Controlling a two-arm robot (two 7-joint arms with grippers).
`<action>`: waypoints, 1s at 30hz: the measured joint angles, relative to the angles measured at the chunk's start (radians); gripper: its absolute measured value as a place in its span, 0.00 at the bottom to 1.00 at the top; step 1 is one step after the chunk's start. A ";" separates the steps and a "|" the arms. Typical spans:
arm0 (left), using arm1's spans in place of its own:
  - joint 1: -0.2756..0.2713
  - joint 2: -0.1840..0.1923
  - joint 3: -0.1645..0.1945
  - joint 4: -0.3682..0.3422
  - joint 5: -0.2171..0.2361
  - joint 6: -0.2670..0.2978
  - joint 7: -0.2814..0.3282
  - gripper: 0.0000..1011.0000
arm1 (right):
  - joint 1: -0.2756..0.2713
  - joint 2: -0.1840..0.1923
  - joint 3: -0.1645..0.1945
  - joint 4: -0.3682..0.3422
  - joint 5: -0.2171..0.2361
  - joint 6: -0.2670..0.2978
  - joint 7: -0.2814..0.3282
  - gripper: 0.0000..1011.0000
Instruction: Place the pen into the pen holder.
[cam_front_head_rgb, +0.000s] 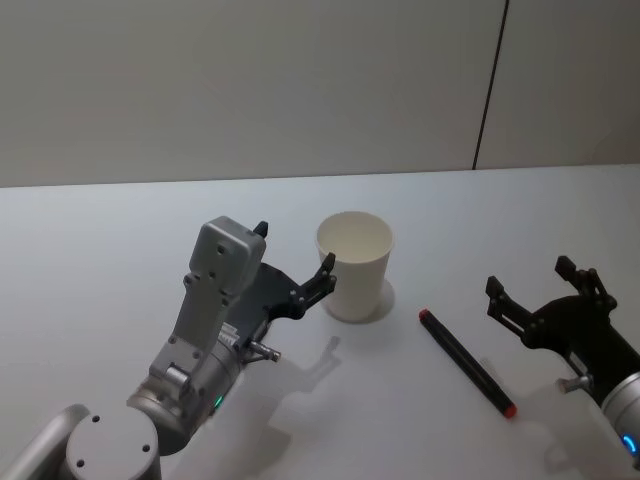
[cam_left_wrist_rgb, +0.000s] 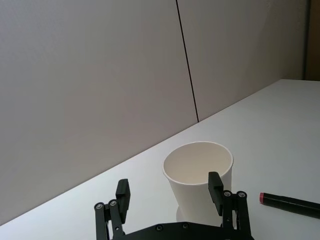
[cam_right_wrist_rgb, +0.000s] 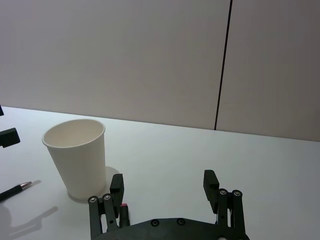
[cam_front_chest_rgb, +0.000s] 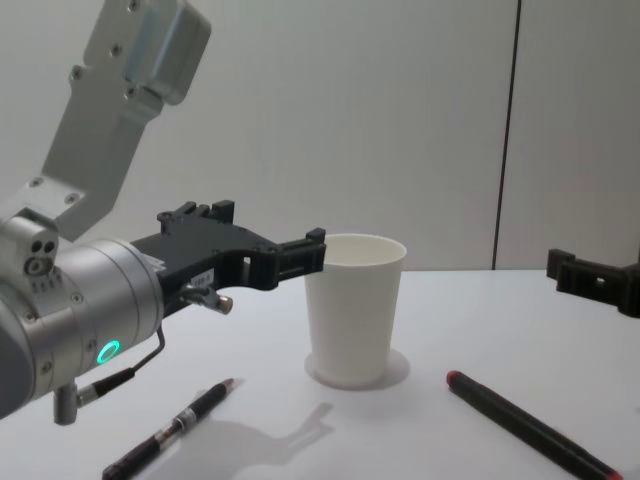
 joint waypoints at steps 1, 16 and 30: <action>0.000 0.000 0.000 0.000 0.000 0.000 0.000 0.99 | 0.000 0.000 0.000 0.000 0.000 0.000 0.000 0.99; 0.000 0.000 0.000 0.000 0.000 0.000 0.000 0.99 | 0.000 0.000 0.000 0.000 0.000 0.000 0.000 0.99; 0.000 0.000 0.000 0.000 0.000 0.000 0.000 0.99 | 0.000 0.000 0.000 0.000 0.000 0.000 0.000 0.99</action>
